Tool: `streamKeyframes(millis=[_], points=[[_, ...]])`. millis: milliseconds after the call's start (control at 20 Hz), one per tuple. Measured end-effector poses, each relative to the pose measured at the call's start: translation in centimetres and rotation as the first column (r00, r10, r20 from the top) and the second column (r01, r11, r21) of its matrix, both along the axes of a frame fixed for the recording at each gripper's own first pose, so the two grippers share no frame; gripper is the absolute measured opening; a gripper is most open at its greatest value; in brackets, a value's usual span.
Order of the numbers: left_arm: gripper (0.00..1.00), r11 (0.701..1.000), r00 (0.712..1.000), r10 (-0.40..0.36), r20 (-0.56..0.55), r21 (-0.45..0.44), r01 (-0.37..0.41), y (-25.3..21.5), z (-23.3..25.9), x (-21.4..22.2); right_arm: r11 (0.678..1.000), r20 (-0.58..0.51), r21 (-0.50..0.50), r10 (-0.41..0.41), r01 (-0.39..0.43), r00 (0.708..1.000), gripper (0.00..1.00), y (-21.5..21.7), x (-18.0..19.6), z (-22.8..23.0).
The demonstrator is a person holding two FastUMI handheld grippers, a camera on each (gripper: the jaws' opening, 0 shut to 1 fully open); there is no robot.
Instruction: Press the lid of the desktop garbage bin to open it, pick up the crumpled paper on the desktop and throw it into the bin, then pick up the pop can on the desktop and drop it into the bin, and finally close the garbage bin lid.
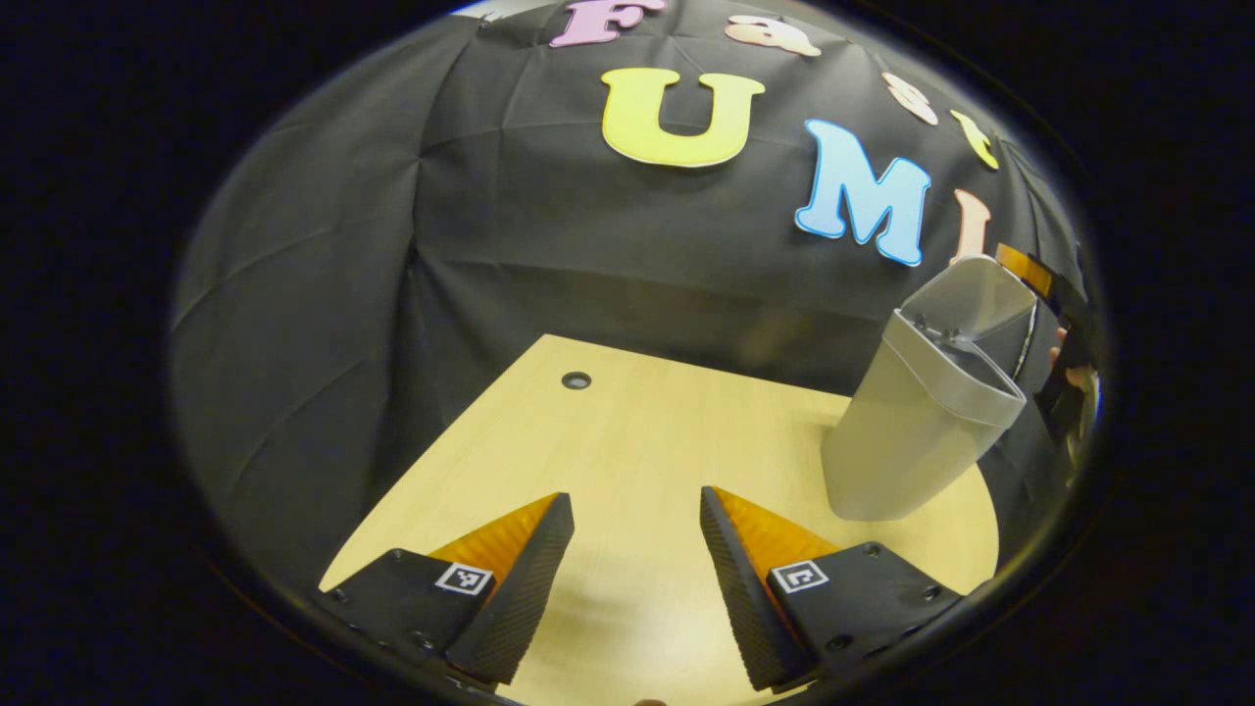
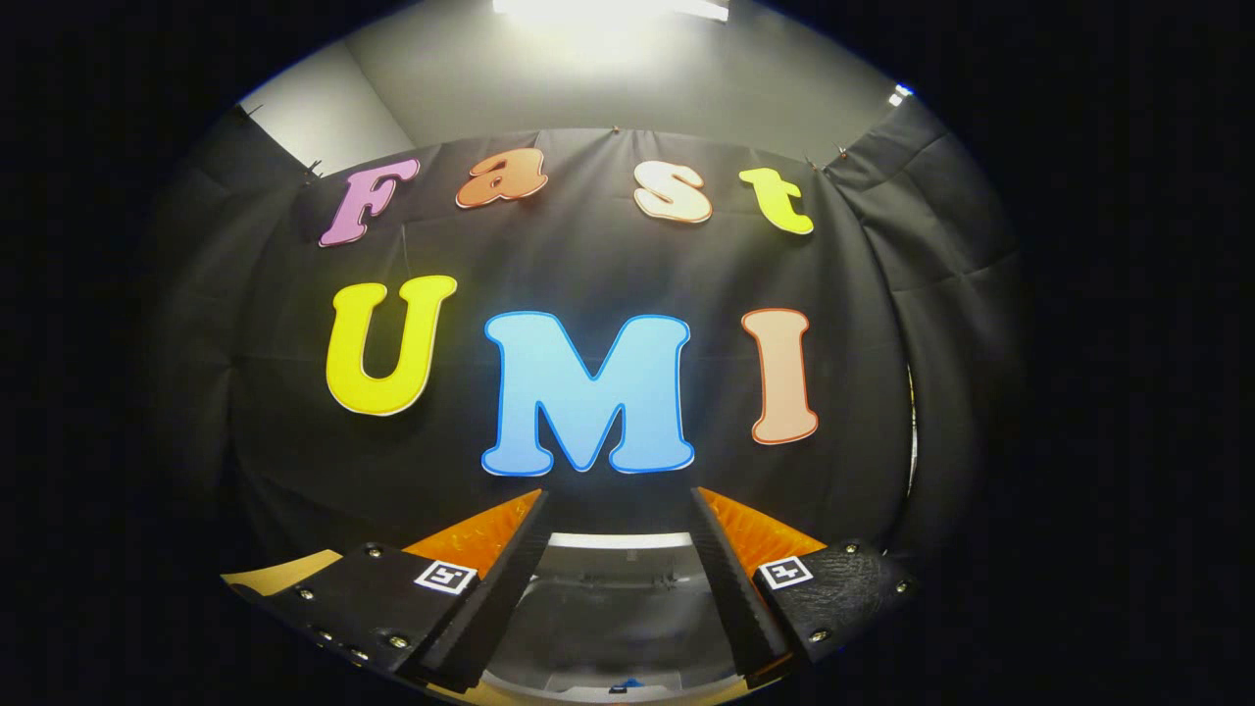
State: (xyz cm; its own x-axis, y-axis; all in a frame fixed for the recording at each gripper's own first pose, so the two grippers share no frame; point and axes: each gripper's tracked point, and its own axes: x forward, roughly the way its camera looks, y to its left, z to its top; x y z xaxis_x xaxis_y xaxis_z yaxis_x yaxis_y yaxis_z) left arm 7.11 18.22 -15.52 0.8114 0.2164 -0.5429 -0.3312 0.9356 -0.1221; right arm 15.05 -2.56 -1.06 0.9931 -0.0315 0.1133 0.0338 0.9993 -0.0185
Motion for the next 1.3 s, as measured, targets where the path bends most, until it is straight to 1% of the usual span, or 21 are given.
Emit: streamKeyframes(millis=[50,100,150,200,300,350,400,450,500,550,600,700,900,950,1000,1150,1200,1250,1300], points=[[0.88,1.000,1.000,-0.003,0.002,0.003,0.003,0.0,0.0,0.1,1.000,-0.012,0.001,0.002,-0.002,1.000,0.89,-0.1,-0.6,-0.5],[0.91,1.000,1.000,-0.007,0.003,0.006,0.007,-0.1,0.1,0.1,1.000,-0.029,-0.002,0.007,-0.007,1.000,0.89,0.0,-0.9,-0.9],[0.88,1.000,1.000,-0.010,0.006,0.007,0.010,-0.1,0.1,0.0,1.000,-0.057,-0.001,0.015,-0.015,0.998,0.89,0.2,-1.0,-1.5],[0.91,1.000,1.000,-0.014,0.009,0.007,0.014,-0.1,0.2,0.1,1.000,-0.091,0.006,0.022,-0.021,0.996,0.89,0.2,-1.2,-2.2],[0.91,1.000,1.000,-0.018,0.010,0.007,0.018,-0.1,0.1,0.0,0.999,-0.175,0.026,0.034,-0.030,0.984,0.89,0.4,-1.3,-4.2],[0.88,1.000,1.000,-0.019,0.010,0.006,0.019,-0.1,0.0,0.0,0.999,-0.236,0.029,0.036,-0.030,0.971,0.89,0.4,-1.1,-5.7],[0.88,1.000,1.000,-0.021,0.010,0.007,0.020,-0.2,0.0,0.1,0.999,-0.314,0.030,0.036,-0.028,0.949,0.89,0.4,-1.0,-7.6],[0.88,1.000,1.000,-0.022,0.012,0.008,0.022,-0.1,-0.1,0.0,0.999,-0.395,0.038,0.043,-0.031,0.918,0.89,0.5,-1.3,-9.8],[0.88,1.000,1.000,-0.023,0.013,0.009,0.023,-0.1,-0.1,0.0,0.999,-0.454,0.044,0.044,-0.027,0.890,0.89,0.5,-1.5,-11.5],[0.88,1.000,1.000,-0.022,0.014,0.009,0.022,0.0,-0.3,0.0,0.999,-0.484,0.044,0.045,-0.027,0.874,0.89,0.5,-1.7,-12.4],[0.88,1.000,1.000,-0.020,0.013,0.008,0.020,0.0,-0.4,-0.1,0.999,-0.445,0.026,0.038,-0.030,0.895,0.90,0.4,-1.6,-11.4],[0.88,1.000,1.000,-0.012,0.012,0.001,0.012,0.1,-0.6,-0.1,1.000,-0.448,0.000,0.021,-0.024,0.894,0.89,0.5,-1.8,-12.0],[0.88,1.000,1.000,0.003,0.010,-0.008,-0.003,0.3,-0.9,-0.1,1.000,-0.415,0.010,0.021,-0.019,0.910,0.90,0.5,-1.8,-11.9],[0.91,1.000,1.000,0.007,0.008,-0.009,-0.006,0.4,-1.0,-0.1,1.000,-0.406,0.008,0.022,-0.020,0.913,0.90,0.5,-1.8,-11.8],[0.88,1.000,1.000,0.011,0.006,-0.009,-0.011,0.6,-1.1,-0.1,1.000,-0.407,0.003,0.018,-0.018,0.913,0.89,0.5,-1.7,-11.9],[0.88,1.000,1.000,0.024,0.006,-0.016,-0.024,0.8,-1.4,-0.1,1.000,-0.402,0.002,0.000,0.001,0.916,0.90,0.5,-1.7,-12.0],[0.91,0.999,1.000,0.026,0.006,-0.020,-0.026,0.8,-1.5,-0.1,1.000,-0.395,0.005,-0.003,0.005,0.919,0.90,0.6,-1.6,-12.0],[0.88,0.999,1.000,0.026,0.007,-0.025,-0.026,0.8,-1.6,-0.1,1.000,-0.389,0.001,-0.004,0.004,0.921,0.90,0.5,-1.7,-12.1],[0.88,0.999,1.000,0.026,0.008,-0.029,-0.026,0.8,-1.7,-0.2,1.000,-0.380,-0.008,-0.001,-0.002,0.925,0.91,0.6,-1.8,-12.3]])
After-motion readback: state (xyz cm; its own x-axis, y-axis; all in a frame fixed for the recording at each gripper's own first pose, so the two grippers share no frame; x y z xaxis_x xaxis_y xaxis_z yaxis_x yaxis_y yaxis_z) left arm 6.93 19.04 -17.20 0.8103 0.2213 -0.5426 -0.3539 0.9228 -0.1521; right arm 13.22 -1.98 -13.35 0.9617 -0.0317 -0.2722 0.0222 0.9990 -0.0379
